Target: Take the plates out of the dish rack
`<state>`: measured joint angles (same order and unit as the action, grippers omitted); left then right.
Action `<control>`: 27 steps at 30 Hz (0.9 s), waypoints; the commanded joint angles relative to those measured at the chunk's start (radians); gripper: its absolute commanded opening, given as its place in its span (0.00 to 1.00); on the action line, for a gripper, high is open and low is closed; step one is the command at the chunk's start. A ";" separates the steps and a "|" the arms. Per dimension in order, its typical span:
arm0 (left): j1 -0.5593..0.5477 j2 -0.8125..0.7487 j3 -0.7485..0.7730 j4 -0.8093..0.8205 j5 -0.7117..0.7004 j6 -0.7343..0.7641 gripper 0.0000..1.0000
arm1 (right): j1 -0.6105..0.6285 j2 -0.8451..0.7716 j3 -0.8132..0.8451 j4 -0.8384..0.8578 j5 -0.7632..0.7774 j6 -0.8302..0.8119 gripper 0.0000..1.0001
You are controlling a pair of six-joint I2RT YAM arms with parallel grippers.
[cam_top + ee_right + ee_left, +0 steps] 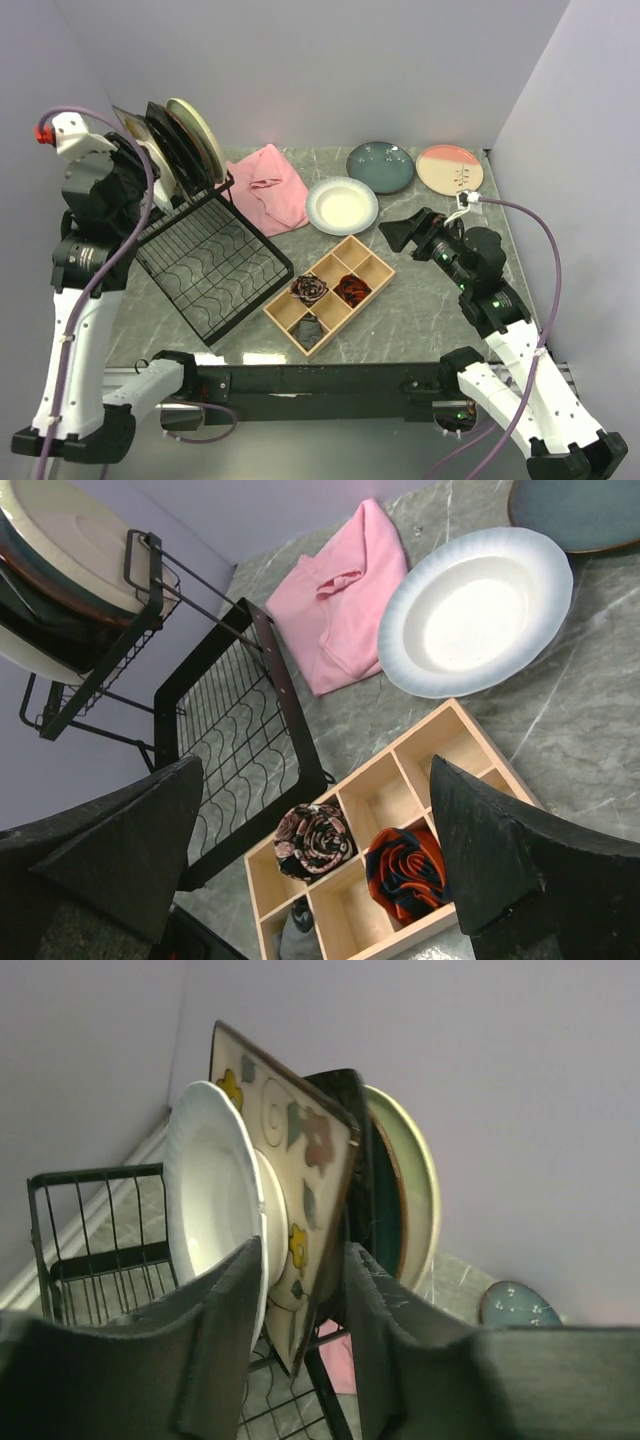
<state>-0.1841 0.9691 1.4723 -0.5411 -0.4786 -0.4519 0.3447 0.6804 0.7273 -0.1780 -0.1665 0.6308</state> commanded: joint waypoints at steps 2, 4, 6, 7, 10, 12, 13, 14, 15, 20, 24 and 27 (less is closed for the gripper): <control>0.182 0.052 0.007 -0.022 0.345 -0.054 0.31 | 0.005 -0.019 0.003 0.043 -0.001 -0.006 1.00; 0.230 0.043 -0.039 0.030 0.379 -0.056 0.31 | 0.007 -0.022 0.004 0.038 0.002 -0.009 1.00; 0.230 0.040 -0.058 0.050 0.396 -0.056 0.30 | 0.008 -0.027 0.001 0.041 0.005 -0.008 1.00; 0.232 0.043 -0.058 0.050 0.393 -0.053 0.29 | 0.007 -0.028 0.001 0.043 0.005 -0.008 1.00; 0.232 0.048 -0.067 0.059 0.359 -0.045 0.30 | 0.005 -0.030 0.001 0.041 0.005 -0.008 1.00; 0.232 0.059 -0.069 0.061 0.348 -0.042 0.31 | 0.005 -0.032 0.001 0.043 0.004 -0.009 1.00; 0.230 0.063 -0.069 0.056 0.345 -0.045 0.31 | 0.007 -0.033 0.003 0.041 0.004 -0.010 1.00; 0.230 0.071 -0.070 0.059 0.342 -0.045 0.32 | 0.007 -0.033 0.001 0.041 0.005 -0.010 1.00; 0.230 0.074 -0.076 0.062 0.336 -0.044 0.34 | 0.005 -0.035 0.003 0.040 0.005 -0.011 1.00; 0.230 0.086 -0.090 0.075 0.308 -0.047 0.36 | 0.007 -0.047 0.006 0.031 0.021 -0.019 1.00; 0.230 0.100 -0.102 0.089 0.295 -0.045 0.33 | 0.007 -0.053 0.004 0.032 0.022 -0.017 1.00; 0.230 0.111 -0.110 0.099 0.287 -0.045 0.31 | 0.007 -0.053 0.006 0.032 0.022 -0.017 1.00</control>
<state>0.0422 1.0725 1.3678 -0.5056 -0.1677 -0.4923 0.3447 0.6388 0.7261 -0.1772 -0.1581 0.6296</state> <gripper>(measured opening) 0.320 0.998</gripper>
